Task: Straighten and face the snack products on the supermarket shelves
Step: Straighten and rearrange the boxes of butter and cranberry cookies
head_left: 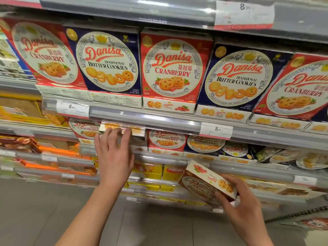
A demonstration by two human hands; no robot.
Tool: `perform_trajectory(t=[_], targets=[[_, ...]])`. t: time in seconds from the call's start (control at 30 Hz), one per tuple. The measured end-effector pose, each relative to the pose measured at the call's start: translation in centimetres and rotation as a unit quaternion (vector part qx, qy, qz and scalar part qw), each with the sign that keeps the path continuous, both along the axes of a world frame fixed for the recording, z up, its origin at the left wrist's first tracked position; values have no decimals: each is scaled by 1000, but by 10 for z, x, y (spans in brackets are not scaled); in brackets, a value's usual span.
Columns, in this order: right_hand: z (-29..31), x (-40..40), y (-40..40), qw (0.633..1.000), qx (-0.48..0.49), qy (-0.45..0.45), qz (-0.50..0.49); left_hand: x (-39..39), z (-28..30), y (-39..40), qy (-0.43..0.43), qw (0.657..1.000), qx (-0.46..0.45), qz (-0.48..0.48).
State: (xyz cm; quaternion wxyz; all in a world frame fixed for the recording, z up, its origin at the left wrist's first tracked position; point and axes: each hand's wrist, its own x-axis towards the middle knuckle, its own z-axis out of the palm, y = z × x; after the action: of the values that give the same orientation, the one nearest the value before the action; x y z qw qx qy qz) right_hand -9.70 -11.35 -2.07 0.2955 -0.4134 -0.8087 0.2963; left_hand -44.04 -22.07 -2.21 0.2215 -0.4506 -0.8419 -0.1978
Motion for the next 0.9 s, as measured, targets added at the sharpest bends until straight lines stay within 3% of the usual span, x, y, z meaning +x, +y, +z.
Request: perform_trajectory(t=[0.3,0.6,0.77,0.9], targets=[[8,-18,2,998,47,-28,16,-10,-14,-29,1,995,-89,-45],[29,-59,1,980,163,-39,109,-15,-84,-58,-86,955,-273,-70],[51,-110,-8,983,131,-6,126,-29,-103,-51,-125,953,-266,-73],[64,-158,-15,972,180,-16,148,-42,-105,-37,-143,939,-298,-95]])
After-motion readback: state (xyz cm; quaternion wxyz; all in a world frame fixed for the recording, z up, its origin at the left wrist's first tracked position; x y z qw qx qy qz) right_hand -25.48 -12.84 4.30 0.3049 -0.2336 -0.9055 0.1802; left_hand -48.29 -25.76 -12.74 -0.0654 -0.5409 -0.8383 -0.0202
